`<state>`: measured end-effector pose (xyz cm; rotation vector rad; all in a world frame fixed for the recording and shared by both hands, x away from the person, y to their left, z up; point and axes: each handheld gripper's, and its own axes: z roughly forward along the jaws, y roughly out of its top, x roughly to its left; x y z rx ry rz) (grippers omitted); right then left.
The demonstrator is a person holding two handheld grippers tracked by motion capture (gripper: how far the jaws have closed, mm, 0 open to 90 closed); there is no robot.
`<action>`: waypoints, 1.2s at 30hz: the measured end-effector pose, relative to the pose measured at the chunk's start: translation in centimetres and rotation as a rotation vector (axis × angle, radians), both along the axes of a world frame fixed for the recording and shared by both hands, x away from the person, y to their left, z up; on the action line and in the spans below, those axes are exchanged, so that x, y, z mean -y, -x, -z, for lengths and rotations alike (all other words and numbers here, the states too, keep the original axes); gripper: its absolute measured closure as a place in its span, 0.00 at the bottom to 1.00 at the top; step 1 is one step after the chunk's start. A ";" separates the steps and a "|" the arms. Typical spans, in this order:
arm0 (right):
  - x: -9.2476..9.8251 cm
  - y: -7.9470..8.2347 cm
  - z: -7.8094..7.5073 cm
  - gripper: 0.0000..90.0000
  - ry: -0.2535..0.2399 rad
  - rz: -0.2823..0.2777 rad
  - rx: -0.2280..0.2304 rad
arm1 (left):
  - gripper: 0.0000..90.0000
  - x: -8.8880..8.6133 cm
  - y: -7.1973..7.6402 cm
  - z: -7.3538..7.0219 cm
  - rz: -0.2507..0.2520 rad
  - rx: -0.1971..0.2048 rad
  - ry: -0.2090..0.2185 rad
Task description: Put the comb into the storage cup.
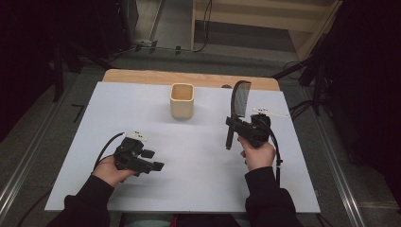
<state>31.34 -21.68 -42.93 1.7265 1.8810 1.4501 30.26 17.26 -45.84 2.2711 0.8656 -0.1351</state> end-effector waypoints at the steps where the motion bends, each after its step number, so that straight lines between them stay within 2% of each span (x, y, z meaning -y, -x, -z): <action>1: 0.0 0.0 0.0 0.78 0.001 0.000 0.000 | 0.35 -0.2 0.1 0.0 -0.003 0.001 -0.003; 19: -0.9 -0.7 -0.1 0.78 0.001 -0.012 0.010 | 0.34 -2.7 0.8 0.2 -0.067 0.020 -0.004; 27: -2.0 -1.2 -0.2 0.78 0.008 -0.033 0.007 | 0.34 -2.8 0.7 0.3 -0.066 0.015 -0.005; 36: -3.0 -1.9 -0.5 0.78 -0.012 -0.055 0.011 | 0.34 -2.8 0.7 0.4 -0.071 0.014 -0.009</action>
